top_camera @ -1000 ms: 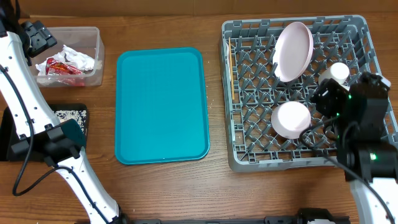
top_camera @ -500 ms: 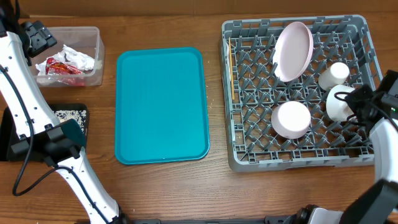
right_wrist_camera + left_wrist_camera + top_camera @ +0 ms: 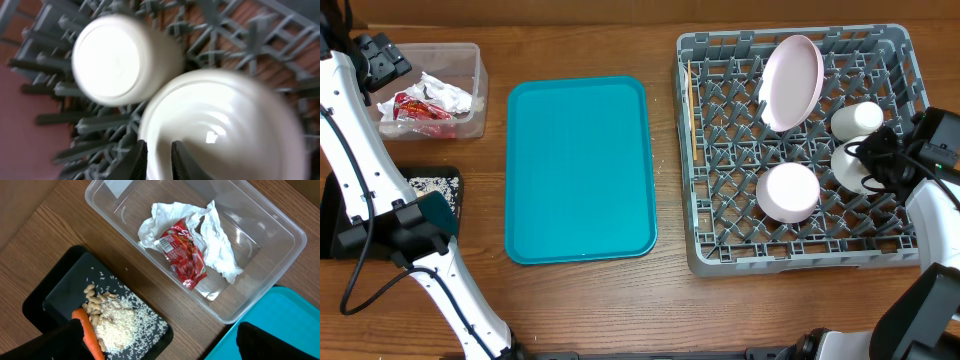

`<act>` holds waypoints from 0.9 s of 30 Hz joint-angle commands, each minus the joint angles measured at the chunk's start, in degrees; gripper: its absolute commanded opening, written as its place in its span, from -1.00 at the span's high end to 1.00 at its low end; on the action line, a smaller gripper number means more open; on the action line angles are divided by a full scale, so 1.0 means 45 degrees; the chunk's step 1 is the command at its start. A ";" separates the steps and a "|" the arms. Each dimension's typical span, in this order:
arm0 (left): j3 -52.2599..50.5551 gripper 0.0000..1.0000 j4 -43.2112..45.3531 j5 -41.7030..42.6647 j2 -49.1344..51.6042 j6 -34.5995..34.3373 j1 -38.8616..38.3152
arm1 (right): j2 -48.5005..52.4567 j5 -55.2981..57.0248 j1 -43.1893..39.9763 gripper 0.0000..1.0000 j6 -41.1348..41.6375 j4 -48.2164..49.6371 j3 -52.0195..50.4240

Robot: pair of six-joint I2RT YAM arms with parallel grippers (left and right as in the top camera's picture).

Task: Sort waste into correct bins and load items into the dishwasher rack
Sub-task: 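Set the white bowl upright beside the white cup and release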

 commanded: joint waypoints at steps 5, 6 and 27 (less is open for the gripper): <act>0.0117 -0.99 -0.0024 -0.0170 -0.0058 -0.0024 -0.0024 | 0.0073 -0.3317 0.0063 0.60 -0.0165 -0.0733 0.0510; 0.0117 -1.00 -0.0024 -0.0170 -0.0058 -0.0024 -0.0024 | 0.0015 -0.3512 0.0063 0.60 -0.0165 -0.0928 0.0617; 0.0117 -1.00 -0.0024 -0.0170 -0.0058 -0.0024 -0.0024 | 0.0525 0.0529 0.0063 0.60 -0.0160 -0.0335 0.1967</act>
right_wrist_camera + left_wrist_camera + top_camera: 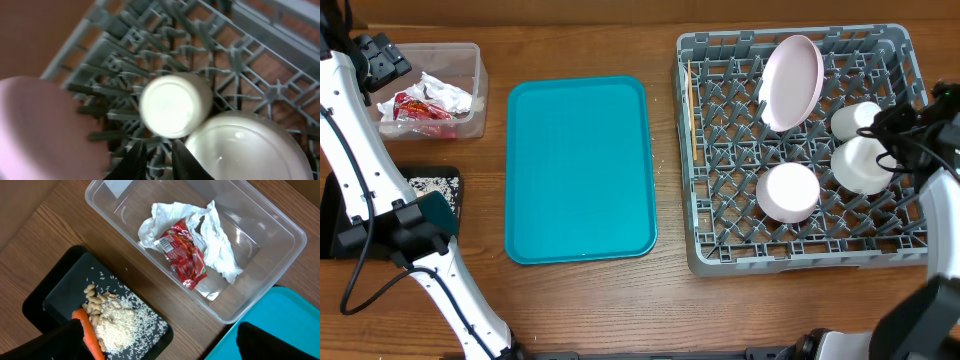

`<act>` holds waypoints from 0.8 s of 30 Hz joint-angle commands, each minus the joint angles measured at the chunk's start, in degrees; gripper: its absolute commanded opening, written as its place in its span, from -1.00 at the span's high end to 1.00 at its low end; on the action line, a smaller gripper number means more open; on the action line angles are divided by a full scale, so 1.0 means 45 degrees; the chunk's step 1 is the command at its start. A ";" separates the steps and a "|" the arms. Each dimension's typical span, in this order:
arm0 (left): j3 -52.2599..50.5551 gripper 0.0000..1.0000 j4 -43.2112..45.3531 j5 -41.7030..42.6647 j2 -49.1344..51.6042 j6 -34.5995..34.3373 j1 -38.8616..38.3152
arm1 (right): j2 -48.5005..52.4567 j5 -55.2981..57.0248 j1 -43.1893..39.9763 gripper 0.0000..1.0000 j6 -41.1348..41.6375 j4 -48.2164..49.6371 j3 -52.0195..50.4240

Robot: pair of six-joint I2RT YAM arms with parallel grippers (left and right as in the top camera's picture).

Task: Sort waste into correct bins and load items into the dishwasher rack

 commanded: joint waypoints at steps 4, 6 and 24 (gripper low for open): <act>0.0117 -1.00 -0.0024 -0.0170 -0.0058 -0.0024 -0.0024 | 0.1258 0.0714 0.0049 0.60 0.0000 0.0578 0.0136; 0.0117 -1.00 -0.0024 -0.0170 -0.0058 -0.0024 -0.0024 | 0.1462 0.0719 0.0049 0.60 -0.0010 0.0801 0.0136; 0.0117 -0.99 -0.0024 -0.0170 -0.0058 -0.0024 -0.0024 | 0.2186 -0.0432 0.0063 0.60 0.0000 0.2103 0.0136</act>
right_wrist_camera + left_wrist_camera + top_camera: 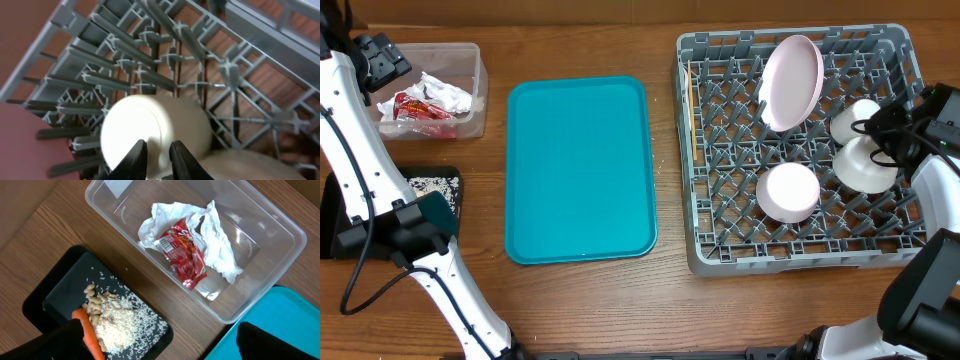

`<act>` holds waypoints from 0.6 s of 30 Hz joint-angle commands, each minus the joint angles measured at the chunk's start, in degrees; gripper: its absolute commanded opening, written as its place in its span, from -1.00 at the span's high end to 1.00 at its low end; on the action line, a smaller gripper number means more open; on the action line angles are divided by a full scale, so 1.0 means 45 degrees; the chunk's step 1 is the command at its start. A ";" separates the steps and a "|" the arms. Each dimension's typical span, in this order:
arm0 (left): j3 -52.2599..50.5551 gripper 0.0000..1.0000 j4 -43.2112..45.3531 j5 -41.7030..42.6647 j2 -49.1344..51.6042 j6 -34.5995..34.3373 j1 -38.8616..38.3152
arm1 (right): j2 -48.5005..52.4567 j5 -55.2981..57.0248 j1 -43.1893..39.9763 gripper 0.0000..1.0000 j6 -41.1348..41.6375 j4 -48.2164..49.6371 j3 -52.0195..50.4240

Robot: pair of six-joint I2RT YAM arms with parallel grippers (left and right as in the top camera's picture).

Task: Sort waste into correct bins and load items into the dishwasher rack

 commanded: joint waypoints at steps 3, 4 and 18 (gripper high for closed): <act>0.0117 -1.00 -0.0024 -0.0170 -0.0053 -0.0024 -0.0024 | 0.0199 -0.1039 0.0078 0.60 0.0000 0.0291 0.0136; 0.0117 -0.99 -0.0024 -0.0170 -0.0058 -0.0024 -0.0024 | 0.0199 -0.1039 0.0078 0.60 0.0000 0.0267 0.0136; 0.0117 -0.99 -0.0024 -0.0170 -0.0053 -0.0024 -0.0024 | -0.2181 -0.2511 0.0073 0.17 -0.0005 -0.0452 0.0199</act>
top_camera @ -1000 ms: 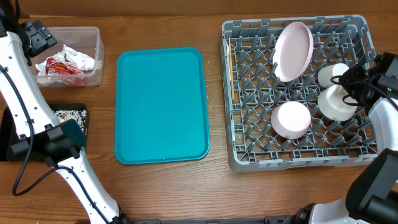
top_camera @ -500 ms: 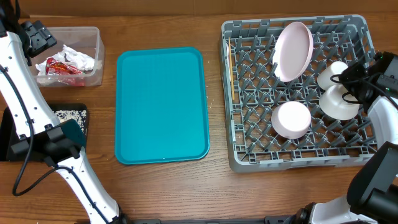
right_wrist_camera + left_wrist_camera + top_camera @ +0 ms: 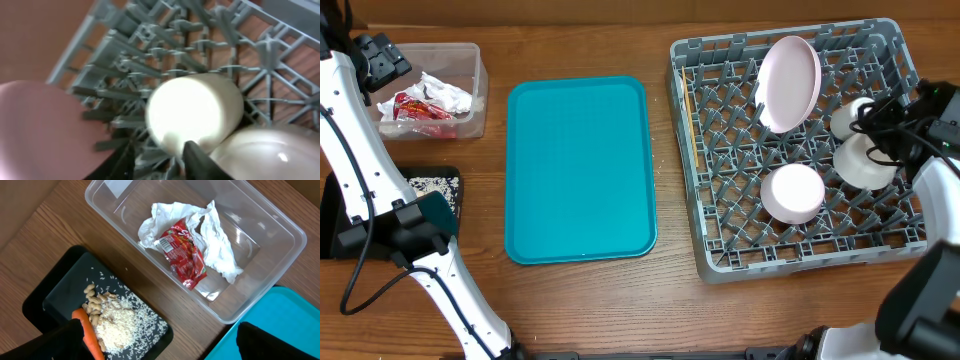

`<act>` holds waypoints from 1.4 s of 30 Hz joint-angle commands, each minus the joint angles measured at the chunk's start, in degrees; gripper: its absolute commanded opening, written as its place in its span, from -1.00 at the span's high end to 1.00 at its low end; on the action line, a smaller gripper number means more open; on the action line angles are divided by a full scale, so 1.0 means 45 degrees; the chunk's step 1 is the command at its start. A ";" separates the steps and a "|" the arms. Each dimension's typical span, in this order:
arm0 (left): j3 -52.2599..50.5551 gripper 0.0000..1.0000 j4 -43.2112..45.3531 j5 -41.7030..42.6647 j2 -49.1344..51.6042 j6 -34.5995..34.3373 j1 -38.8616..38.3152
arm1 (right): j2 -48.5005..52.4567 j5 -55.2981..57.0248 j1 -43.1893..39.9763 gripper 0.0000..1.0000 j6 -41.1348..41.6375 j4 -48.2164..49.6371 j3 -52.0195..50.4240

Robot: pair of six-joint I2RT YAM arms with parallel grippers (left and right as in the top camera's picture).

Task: Sort waste into correct bins and load items into the dishwasher rack

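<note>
A grey dishwasher rack (image 3: pixel 720 255) holds a pink plate (image 3: pixel 791 82) on edge, a white cup (image 3: pixel 850 118), a white bowl (image 3: pixel 865 163) and another upturned white bowl (image 3: pixel 792 193). My right gripper (image 3: pixel 882 122) is at the cup's right side. In the right wrist view its fingers (image 3: pixel 194 159) stand apart, open, just below the cup's base (image 3: pixel 195 112), with rack tines between them. My left gripper (image 3: pixel 160 347) is wide open above the black tray (image 3: pixel 65 290) and the clear bin (image 3: pixel 280 225), holding nothing.
The clear bin holds a red wrapper (image 3: pixel 185 255) and crumpled tissue (image 3: pixel 220 245). The black tray carries rice (image 3: pixel 117 327), peanuts and a carrot (image 3: pixel 90 335). A teal tray (image 3: pixel 580 170) lies mid-table. The left arm runs down the table's left edge.
The right gripper's fingers are wider apart than before. The rack has shifted a little to the left and turned slightly. The pink plate is back in the right wrist view. The left arm is unchanged.
The right gripper, fingers close together, was first low over the bowl and cup, then higher over the cup beside the pink plate, then close on the cup. Now its fingers are apart and the rack sits slightly shifted. The left gripper stayed open above the bins throughout.
</note>
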 commanded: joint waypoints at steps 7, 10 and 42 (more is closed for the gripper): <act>0.0117 -1.00 -0.0024 -0.0170 -0.0058 -0.0029 -0.0024 | -0.3031 0.1491 0.0053 -0.34 -0.0015 -0.2011 0.0199; 0.0117 -1.00 -0.0024 -0.0170 -0.0058 -0.0029 -0.0024 | -0.3162 0.3143 0.0053 -0.58 -0.0015 -0.3390 0.0194; 0.0117 -1.00 -0.0024 -0.0170 -0.0053 -0.0029 -0.0024 | -0.2016 0.4046 0.0044 0.32 -0.0010 -0.6101 0.0117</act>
